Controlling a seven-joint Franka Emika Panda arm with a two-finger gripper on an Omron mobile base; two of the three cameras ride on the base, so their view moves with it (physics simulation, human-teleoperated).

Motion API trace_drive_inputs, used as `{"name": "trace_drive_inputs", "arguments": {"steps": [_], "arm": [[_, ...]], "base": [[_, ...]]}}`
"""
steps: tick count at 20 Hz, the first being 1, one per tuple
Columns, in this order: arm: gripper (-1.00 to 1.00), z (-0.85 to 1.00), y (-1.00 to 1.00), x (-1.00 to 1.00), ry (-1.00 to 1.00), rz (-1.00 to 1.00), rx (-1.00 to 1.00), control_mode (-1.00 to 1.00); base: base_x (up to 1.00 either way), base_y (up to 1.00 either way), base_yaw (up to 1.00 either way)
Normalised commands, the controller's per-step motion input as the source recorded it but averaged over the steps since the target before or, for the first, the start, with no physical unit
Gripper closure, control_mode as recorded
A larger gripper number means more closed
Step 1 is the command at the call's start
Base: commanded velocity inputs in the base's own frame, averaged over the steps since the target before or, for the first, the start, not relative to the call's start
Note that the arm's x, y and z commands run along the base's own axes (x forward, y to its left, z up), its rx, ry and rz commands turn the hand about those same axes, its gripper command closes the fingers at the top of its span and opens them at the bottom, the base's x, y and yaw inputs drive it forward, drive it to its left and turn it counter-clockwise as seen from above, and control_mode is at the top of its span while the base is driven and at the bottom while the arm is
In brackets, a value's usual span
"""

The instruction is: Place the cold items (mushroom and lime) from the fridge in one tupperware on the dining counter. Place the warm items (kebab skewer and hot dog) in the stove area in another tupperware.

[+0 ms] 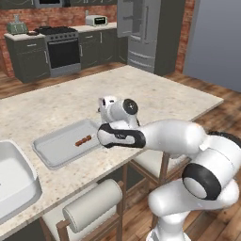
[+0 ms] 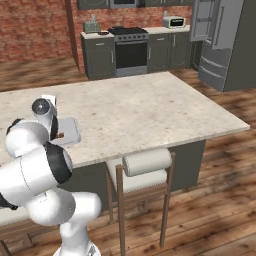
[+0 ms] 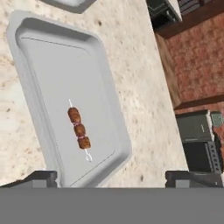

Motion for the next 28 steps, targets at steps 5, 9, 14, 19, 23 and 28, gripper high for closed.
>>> {"name": "trace_drive_inputs", "arguments": {"steps": [5, 9, 14, 19, 23, 28], "arm": [[-1.0, 1.0, -0.7, -1.0, -0.21, -0.01, 0.18, -1.0], [-1.0, 1.0, -0.68, -1.0, -0.04, 0.0, 0.04, -1.0], [-1.0, 1.0, -0.77, -1.0, 0.01, 0.0, -0.03, -1.0], [-1.0, 0.85, -0.55, -1.0, 0.28, -0.04, -0.25, -1.0], [-1.0, 0.39, -0.35, -0.99, 0.55, -0.11, -0.36, -1.0], [-1.0, -0.71, -0.07, -0.95, 0.14, -0.13, -0.38, -1.0]], "base": [[0.0, 0.0, 0.0], [0.0, 0.0, 0.0], [0.0, 0.0, 0.0], [0.0, 0.0, 0.0], [0.0, 0.0, 0.0], [0.0, 0.0, 0.0]]}}
